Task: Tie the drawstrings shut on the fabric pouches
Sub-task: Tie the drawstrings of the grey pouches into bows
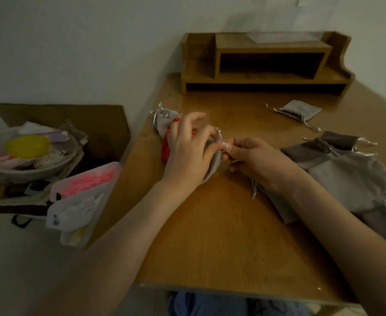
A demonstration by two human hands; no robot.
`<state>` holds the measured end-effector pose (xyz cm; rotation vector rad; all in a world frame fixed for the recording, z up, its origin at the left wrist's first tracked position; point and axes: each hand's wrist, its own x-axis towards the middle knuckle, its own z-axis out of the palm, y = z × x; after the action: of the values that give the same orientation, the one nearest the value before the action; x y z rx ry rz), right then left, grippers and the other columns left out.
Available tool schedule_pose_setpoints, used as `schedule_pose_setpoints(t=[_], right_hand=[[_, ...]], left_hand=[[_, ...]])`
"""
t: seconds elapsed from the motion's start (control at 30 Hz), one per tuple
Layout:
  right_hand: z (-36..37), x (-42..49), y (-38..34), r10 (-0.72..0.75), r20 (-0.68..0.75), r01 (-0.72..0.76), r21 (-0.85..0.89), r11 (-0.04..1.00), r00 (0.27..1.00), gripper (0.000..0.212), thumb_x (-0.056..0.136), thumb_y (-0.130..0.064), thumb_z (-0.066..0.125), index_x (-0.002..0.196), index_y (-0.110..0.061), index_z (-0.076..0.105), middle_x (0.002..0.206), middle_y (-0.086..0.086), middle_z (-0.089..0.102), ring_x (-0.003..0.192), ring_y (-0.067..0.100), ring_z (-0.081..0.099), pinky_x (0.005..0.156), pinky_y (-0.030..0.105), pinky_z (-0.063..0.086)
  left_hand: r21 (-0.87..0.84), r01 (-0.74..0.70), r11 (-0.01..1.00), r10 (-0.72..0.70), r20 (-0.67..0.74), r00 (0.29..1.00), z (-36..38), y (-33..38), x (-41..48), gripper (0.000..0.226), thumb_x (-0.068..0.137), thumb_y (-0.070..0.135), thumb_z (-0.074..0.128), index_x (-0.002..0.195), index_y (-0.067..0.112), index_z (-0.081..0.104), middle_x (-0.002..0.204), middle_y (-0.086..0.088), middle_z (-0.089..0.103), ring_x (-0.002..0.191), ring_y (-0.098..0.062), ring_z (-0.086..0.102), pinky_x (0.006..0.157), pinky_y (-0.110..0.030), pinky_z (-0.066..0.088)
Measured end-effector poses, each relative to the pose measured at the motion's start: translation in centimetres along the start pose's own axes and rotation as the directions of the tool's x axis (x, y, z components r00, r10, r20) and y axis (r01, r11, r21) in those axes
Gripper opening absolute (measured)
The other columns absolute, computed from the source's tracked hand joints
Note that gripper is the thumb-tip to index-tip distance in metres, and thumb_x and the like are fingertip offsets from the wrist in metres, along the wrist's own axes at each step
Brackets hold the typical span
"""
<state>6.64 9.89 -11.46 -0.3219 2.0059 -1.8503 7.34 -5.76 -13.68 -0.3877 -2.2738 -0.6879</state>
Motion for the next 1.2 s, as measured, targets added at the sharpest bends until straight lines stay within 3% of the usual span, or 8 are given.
schedule_pose_setpoints(t=[0.17,0.37,0.5,0.57,0.63,0.77,1.07,1.2], right_hand=[[-0.1,0.1,0.1,0.002,-0.006,-0.001,0.025,1.000,1.000,0.017,0.099,-0.010,0.043,0.098,-0.007,0.059,0.074,0.000,0.058,0.067,0.008,0.053,0.063,0.020,0.044],[-0.5,0.1,-0.2,0.040,-0.098,-0.045,-0.049,0.998,0.994,0.019,0.099,-0.007,0.044,0.088,-0.011,0.060,0.076,0.002,0.060,0.070,0.012,0.054,0.062,0.021,0.045],[-0.7,0.3,-0.4,0.036,-0.230,-0.062,-0.110,0.992,0.973,0.018,0.099,-0.012,0.045,0.090,-0.012,0.060,0.077,0.001,0.058,0.072,0.013,0.051,0.069,0.025,0.042],[-0.6,0.5,-0.2,0.014,-0.273,-0.060,-0.159,0.985,0.962,0.019,0.100,-0.013,0.044,0.089,-0.015,0.060,0.077,0.000,0.057,0.072,0.011,0.050,0.068,0.024,0.042],[-0.8,0.3,-0.2,-0.011,-0.300,-0.039,-0.163,0.986,0.954,0.019,0.100,-0.013,0.044,0.089,-0.015,0.059,0.076,-0.001,0.057,0.071,0.010,0.049,0.066,0.023,0.041],[-1.3,-0.3,-0.7,-0.089,-0.251,0.051,-0.153,0.987,0.964,0.017,0.098,-0.012,0.046,0.088,-0.014,0.060,0.076,-0.002,0.059,0.071,0.009,0.052,0.068,0.023,0.043],[-1.2,0.3,0.2,-0.282,-0.237,0.121,-0.527,0.841,0.930,0.010,0.096,-0.023,0.053,0.101,-0.020,0.061,0.092,-0.004,0.063,0.085,0.007,0.059,0.074,0.021,0.047],[-1.6,0.4,0.4,-0.320,-0.183,0.043,-0.809,0.587,0.929,0.013,0.097,-0.023,0.051,0.108,-0.019,0.057,0.098,-0.002,0.059,0.084,0.012,0.057,0.070,0.022,0.047]], left_hand=[[0.023,-0.113,0.993,0.113,-0.003,0.994,0.3,-0.5,0.2,0.019,0.087,0.028,0.059,0.079,0.012,0.065,0.118,-0.010,0.059,0.097,-0.019,0.042,0.085,-0.047,0.042],[0.089,-0.130,0.988,0.125,0.060,0.990,-0.1,-0.4,0.1,0.017,0.088,0.022,0.048,0.081,0.013,0.061,0.106,-0.003,0.062,0.098,-0.018,0.042,0.086,-0.030,0.024],[-0.098,-0.002,0.995,0.014,0.128,0.992,-0.5,-0.1,0.4,0.016,0.091,0.010,0.050,0.078,0.017,0.046,0.107,-0.006,0.064,0.103,-0.024,0.054,0.087,-0.034,0.040],[-0.238,0.129,0.963,-0.072,0.234,0.970,-0.7,0.4,0.4,0.016,0.094,0.006,0.051,0.078,0.008,0.048,0.113,-0.008,0.064,0.110,-0.013,0.054,0.089,-0.025,0.044],[-0.316,0.246,0.916,-0.128,0.351,0.928,-0.9,0.7,0.2,0.013,0.095,0.008,0.053,0.083,0.004,0.052,0.114,-0.009,0.064,0.103,-0.001,0.051,0.088,-0.017,0.042],[-0.341,0.343,0.875,-0.197,0.396,0.897,-1.1,0.6,0.5,0.015,0.096,0.017,0.053,0.082,0.013,0.050,0.090,-0.004,0.059,0.083,-0.012,0.055,0.069,-0.023,0.043],[0.057,0.294,0.954,-0.299,0.101,0.949,-1.6,0.1,0.1,0.033,0.090,0.018,0.053,0.062,0.016,0.036,0.071,0.006,0.037,0.061,-0.013,0.040,0.051,-0.019,0.026],[0.256,0.344,0.903,-0.366,0.041,0.930,-2.0,-0.4,0.3,0.032,0.091,0.024,0.048,0.062,0.017,0.037,0.086,-0.003,0.043,0.086,-0.019,0.045,0.072,-0.026,0.034]])
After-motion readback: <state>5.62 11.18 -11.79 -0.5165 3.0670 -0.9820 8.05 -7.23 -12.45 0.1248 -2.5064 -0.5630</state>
